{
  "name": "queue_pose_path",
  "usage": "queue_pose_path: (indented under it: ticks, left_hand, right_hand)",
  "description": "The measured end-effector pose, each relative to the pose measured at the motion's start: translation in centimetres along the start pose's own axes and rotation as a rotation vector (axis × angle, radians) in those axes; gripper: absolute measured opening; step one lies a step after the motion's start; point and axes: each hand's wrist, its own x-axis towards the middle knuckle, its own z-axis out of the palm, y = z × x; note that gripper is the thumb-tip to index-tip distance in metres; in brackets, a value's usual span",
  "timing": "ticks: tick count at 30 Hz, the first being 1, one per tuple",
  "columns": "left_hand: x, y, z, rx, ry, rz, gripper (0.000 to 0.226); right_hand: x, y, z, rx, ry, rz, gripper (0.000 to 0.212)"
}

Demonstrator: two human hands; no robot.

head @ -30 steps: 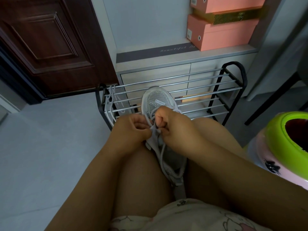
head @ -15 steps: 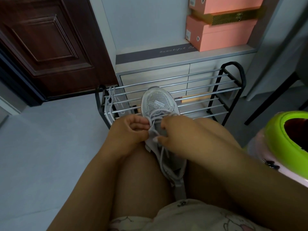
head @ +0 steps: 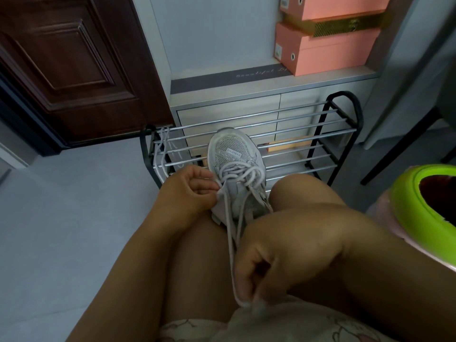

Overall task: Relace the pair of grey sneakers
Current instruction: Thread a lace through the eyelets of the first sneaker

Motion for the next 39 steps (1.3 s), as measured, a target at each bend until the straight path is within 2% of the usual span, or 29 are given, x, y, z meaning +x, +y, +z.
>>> queue_pose_path:
  ticks: [2,6,7,11,14,16,20,26,31,33,36,39]
  left_hand:
    - [0.0,0.0,0.0,-0.021,-0.005,0.009,0.033]
    - [-0.1,-0.2,0.0,-0.06,-0.02,0.037,0.039]
    - [-0.1,-0.2,0.0,-0.067,-0.02,0.047,0.04]
    - [-0.2,-0.2,0.0,-0.049,-0.048,0.107,0.044]
    - [-0.3,-0.2,-0.2,-0.031,-0.08,0.148,0.05]
    - [-0.3,-0.2,-0.2,-0.031,-0.097,0.164,0.053]
    - [-0.3,-0.3,-0.1,-0.029,-0.107,0.199,0.052]
    - [-0.2,-0.5,-0.4,0.019,-0.106,0.193,0.051]
    - [-0.3,-0.4,-0.5,0.009,-0.122,0.174,0.051]
    - [-0.2,-0.3,-0.5,0.016,-0.12,0.166,0.05]
    - [-0.2,-0.3,-0.4,0.007,-0.107,0.146,0.047]
    - [-0.3,-0.3,-0.3,0.005,-0.101,0.139,0.042]
  right_hand:
    - [0.4,0.3,-0.1,-0.074,0.097,0.037,0.013]
    - [2.3,1.5,-0.3,-0.257,0.611,0.349,0.036]
    - [3.1,1.8,0.0,-0.323,0.695,0.413,0.038]
    - [6.0,2.8,1.3,-0.283,0.823,0.468,0.021]
    - [6.7,3.6,0.9,-0.251,0.921,0.564,0.059]
    - [6.9,4.1,0.7,-0.277,0.868,0.608,0.057]
    - [6.1,3.4,0.5,-0.329,0.771,0.53,0.008]
    - [3.8,1.7,0.8,-0.245,0.585,0.212,0.013]
    - [2.9,0.6,1.2,-0.112,0.355,0.109,0.011]
    - [2.6,0.5,1.4,-0.164,0.396,0.137,0.019]
    - [2.3,1.6,1.5,-0.438,0.557,0.26,0.028]
    - [2.9,2.5,2.1,-0.691,0.697,0.377,0.02]
